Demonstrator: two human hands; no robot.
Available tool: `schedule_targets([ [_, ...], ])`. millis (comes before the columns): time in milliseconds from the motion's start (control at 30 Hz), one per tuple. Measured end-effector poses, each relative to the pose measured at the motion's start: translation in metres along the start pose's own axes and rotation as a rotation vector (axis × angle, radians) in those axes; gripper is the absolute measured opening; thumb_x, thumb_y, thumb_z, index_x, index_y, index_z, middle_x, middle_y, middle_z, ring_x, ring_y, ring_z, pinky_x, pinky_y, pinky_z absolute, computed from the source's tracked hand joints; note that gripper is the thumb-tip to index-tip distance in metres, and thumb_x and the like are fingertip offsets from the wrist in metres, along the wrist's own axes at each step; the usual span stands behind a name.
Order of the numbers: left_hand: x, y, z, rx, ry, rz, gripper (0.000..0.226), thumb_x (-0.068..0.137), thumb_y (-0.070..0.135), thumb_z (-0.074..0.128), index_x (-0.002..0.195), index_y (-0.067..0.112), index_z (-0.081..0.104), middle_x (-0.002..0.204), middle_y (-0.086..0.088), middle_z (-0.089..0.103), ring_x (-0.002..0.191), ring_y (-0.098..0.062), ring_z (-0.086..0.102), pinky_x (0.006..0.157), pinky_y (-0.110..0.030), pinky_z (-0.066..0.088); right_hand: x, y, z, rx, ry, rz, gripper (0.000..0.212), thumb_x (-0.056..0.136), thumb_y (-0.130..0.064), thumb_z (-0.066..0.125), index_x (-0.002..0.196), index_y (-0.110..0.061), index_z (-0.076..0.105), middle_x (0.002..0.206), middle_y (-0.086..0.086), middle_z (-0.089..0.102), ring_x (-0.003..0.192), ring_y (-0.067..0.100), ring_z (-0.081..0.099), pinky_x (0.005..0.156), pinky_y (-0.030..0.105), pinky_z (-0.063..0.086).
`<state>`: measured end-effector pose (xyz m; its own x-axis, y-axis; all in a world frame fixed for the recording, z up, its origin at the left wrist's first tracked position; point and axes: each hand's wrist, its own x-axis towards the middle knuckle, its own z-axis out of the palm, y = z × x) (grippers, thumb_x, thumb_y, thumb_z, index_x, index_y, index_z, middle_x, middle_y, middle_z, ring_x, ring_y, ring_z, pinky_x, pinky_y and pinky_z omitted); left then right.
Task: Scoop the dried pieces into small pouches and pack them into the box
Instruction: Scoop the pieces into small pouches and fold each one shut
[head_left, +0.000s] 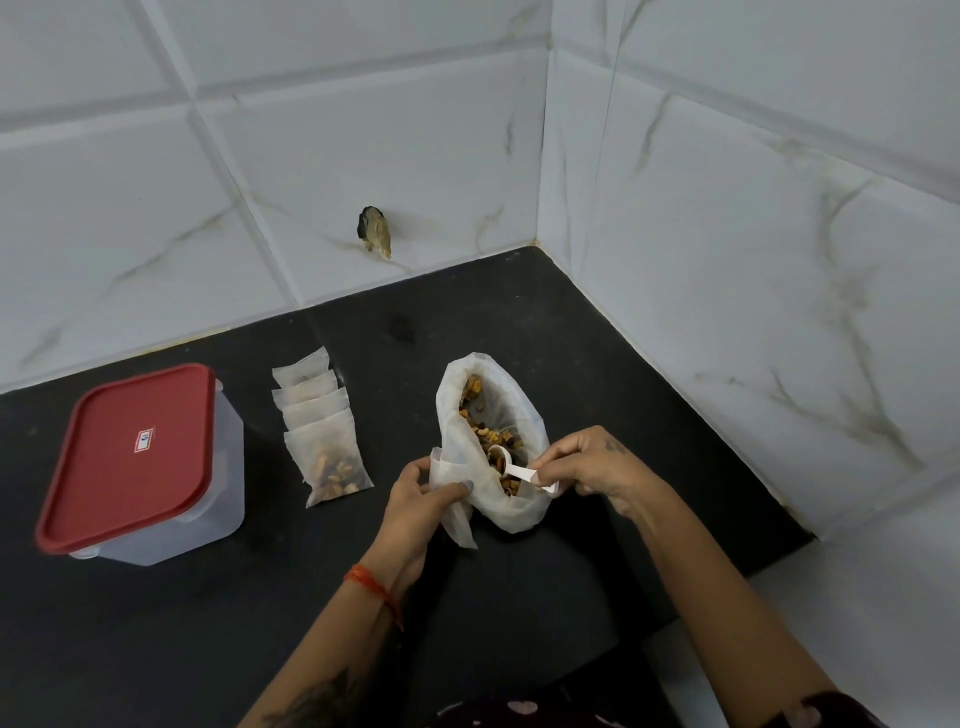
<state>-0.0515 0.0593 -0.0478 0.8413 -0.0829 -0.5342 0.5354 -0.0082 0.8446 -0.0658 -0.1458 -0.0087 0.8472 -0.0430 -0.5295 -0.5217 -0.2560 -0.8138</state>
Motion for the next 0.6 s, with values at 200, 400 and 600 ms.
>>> schedule_targets([
  [200, -0.001, -0.001, -0.001, -0.013, -0.028, 0.026, 0.047, 0.079, 0.005, 0.07, 0.121, 0.012, 0.049, 0.106, -0.011, 0.066, 0.099, -0.023, 0.064, 0.089, -0.04, 0.052, 0.005, 0.012, 0.003, 0.246, -0.015, 0.121, 0.012, 0.076, 0.004, 0.07, 0.079, -0.006, 0.075, 0.066, 0.009, 0.071, 0.048, 0.007, 0.062, 0.037, 0.012, 0.022],
  [400, -0.002, 0.006, -0.002, 0.136, -0.029, 0.136, 0.047, 0.081, 0.012, 0.07, 0.121, 0.019, 0.046, 0.097, -0.005, 0.069, 0.09, -0.016, 0.067, 0.074, -0.028, 0.053, 0.007, 0.016, 0.007, 0.359, 0.006, 0.175, 0.017, 0.078, 0.006, 0.067, 0.093, 0.0, 0.073, 0.076, 0.012, 0.071, 0.049, 0.008, 0.062, 0.035, 0.01, 0.024],
  [600, -0.004, 0.007, -0.006, 0.31, -0.007, 0.227, 0.054, 0.079, 0.021, 0.073, 0.125, 0.023, 0.043, 0.101, 0.001, 0.069, 0.096, -0.014, 0.065, 0.085, -0.034, 0.053, 0.005, 0.017, 0.008, 0.404, 0.021, 0.161, 0.019, 0.078, 0.007, 0.065, 0.095, 0.002, 0.073, 0.078, 0.014, 0.071, 0.051, 0.008, 0.062, 0.033, 0.01, 0.025],
])
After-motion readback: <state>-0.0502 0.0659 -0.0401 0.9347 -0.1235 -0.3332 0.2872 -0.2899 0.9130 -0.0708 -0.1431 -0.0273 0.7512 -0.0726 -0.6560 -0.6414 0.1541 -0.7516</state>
